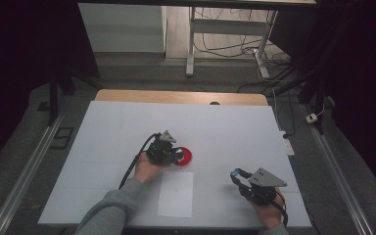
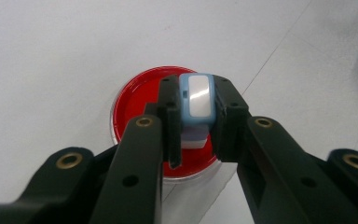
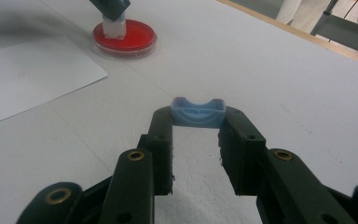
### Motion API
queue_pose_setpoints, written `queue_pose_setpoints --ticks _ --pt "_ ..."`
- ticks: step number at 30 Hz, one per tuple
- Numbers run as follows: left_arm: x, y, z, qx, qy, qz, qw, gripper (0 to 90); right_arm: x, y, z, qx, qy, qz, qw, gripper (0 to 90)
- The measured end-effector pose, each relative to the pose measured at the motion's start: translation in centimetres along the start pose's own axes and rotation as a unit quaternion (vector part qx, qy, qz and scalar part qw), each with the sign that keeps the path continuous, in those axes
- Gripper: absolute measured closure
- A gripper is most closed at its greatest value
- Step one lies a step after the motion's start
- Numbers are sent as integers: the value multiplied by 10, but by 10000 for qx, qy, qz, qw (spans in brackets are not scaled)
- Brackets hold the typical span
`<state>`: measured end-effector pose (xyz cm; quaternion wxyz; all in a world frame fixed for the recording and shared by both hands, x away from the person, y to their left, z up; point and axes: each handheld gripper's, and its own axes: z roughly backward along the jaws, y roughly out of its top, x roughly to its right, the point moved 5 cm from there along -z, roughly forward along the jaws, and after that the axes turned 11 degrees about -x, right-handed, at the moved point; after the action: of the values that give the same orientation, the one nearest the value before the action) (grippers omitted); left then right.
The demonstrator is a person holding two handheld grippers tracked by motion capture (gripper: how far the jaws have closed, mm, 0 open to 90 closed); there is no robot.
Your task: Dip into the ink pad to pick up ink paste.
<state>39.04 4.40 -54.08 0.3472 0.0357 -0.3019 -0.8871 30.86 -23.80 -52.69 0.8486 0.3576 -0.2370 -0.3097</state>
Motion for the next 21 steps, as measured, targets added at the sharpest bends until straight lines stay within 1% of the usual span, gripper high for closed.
queue_pose_setpoints --ticks 4,8,12,21 --pt "0 0 0 5 7 -8 10000 754 0 0 0 -1 0 -3 10000 659" --pt "-1 -1 -1 22 -38 16 10000 755 0 0 0 2 1 2 10000 659" --pt "1 -1 -1 19 14 -11 10000 755 0 0 0 9 1 -3 10000 659" --pt "1 -1 -1 25 22 -16 10000 755 0 0 0 10 -9 -1 10000 659"
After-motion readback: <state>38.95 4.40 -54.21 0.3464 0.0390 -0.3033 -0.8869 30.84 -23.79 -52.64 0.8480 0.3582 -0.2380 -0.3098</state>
